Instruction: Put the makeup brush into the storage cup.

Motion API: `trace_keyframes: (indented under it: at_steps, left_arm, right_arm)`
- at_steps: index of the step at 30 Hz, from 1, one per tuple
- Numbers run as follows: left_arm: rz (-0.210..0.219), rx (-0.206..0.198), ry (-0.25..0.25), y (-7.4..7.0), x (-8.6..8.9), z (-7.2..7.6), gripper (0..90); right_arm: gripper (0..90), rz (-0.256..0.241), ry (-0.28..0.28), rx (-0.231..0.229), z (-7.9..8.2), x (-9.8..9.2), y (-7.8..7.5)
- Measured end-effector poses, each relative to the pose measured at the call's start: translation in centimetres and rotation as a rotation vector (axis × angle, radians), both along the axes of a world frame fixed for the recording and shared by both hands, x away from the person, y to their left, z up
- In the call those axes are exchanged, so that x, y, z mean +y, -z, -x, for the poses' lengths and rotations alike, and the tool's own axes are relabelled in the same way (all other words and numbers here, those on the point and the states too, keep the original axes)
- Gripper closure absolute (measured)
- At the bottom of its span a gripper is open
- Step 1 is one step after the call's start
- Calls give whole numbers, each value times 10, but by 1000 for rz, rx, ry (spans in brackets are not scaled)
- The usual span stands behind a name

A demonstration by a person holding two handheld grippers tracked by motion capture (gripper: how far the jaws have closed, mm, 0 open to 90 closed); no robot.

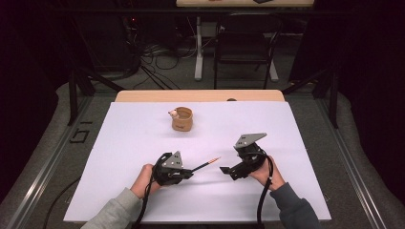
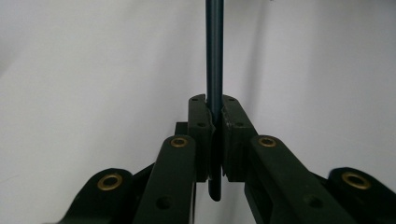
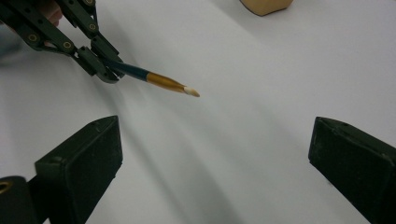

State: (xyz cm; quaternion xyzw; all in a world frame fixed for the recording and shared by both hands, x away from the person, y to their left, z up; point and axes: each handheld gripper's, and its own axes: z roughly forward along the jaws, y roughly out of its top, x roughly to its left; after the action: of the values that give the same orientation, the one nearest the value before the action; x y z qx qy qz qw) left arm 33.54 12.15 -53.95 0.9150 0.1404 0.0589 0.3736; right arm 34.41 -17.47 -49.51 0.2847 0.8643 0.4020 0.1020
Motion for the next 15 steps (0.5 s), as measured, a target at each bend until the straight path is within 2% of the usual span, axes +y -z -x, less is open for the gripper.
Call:
trace_keyframes:
  at_steps: [7,10,12,15]
  left_arm:
    - [35,-1,-37,0,2,-1,848]
    - [45,3,-45,0,4,-2,848]
    - [56,4,-56,0,5,-2,848]
    - [68,5,-72,-1,6,-3,848]
  right_arm:
    - [25,-30,18,23,0,-3,5]
    - [26,-28,18,28,0,-3,7]
    - [26,3,27,33,0,-2,8]
    - [22,-9,35,45,-2,-1,11]
